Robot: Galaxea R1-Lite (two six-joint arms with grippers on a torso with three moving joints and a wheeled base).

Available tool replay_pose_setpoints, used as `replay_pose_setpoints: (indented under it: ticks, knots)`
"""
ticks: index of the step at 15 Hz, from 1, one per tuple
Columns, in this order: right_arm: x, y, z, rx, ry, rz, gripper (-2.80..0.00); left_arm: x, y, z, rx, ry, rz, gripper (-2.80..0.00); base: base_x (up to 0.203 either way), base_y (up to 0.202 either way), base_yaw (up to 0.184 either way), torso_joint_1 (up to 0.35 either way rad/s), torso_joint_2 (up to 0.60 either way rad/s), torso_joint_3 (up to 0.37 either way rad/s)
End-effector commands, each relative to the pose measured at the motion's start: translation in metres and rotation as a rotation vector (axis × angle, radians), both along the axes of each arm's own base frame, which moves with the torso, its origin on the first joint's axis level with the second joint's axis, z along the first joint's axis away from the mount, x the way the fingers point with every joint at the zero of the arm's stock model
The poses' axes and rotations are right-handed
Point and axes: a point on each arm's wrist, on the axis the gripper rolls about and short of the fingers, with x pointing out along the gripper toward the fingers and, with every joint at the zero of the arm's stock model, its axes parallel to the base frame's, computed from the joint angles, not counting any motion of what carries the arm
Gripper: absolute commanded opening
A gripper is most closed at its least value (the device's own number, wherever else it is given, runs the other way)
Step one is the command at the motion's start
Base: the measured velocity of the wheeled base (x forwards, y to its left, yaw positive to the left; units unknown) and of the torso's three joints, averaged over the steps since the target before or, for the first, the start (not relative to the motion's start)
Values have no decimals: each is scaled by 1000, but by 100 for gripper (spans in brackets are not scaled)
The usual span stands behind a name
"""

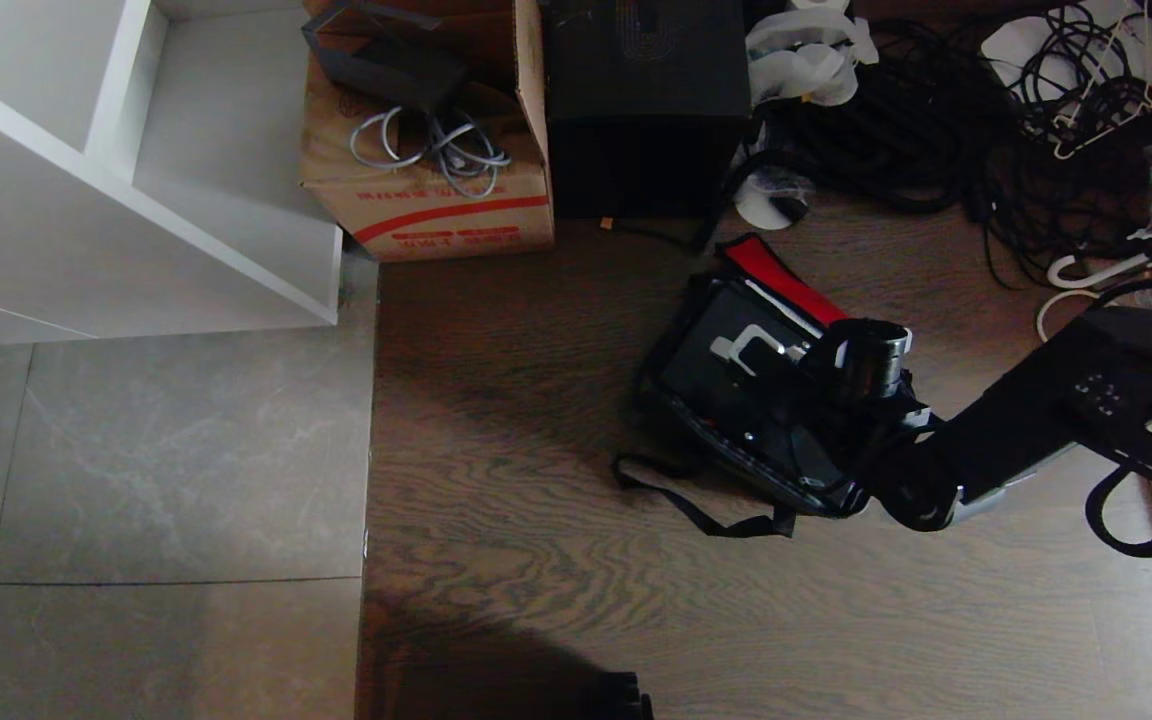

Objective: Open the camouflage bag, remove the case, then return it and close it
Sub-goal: Grip the handle

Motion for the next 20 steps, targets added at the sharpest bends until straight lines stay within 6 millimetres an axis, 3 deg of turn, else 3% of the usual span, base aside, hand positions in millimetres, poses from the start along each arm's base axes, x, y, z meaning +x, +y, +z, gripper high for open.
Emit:
replay_pose_setpoints:
  ticks: [1, 9, 18, 19, 20]
  knots:
    - [5, 2, -14, -15, 25, -1, -280, 1, 0, -2, -1, 7, 0, -280, 0, 0, 0, 0, 0, 0]
    - [9, 3, -33, -28, 66, -14, -280, 1, 0, -3, -1, 8, 0, -280, 0, 0, 0, 0, 0, 0]
    - [7, -2, -37, -70, 83, -54, -280, 1, 0, -3, -1, 8, 0, -280, 0, 0, 0, 0, 0, 0]
    - [6, -2, -36, -69, 82, -56, 0, 1, 0, -2, -1, 8, 0, -280, 0, 0, 0, 0, 0, 0]
    - [5, -3, -36, -69, 85, -58, 0, 1, 0, -2, -1, 7, 0, -280, 0, 0, 0, 0, 0, 0]
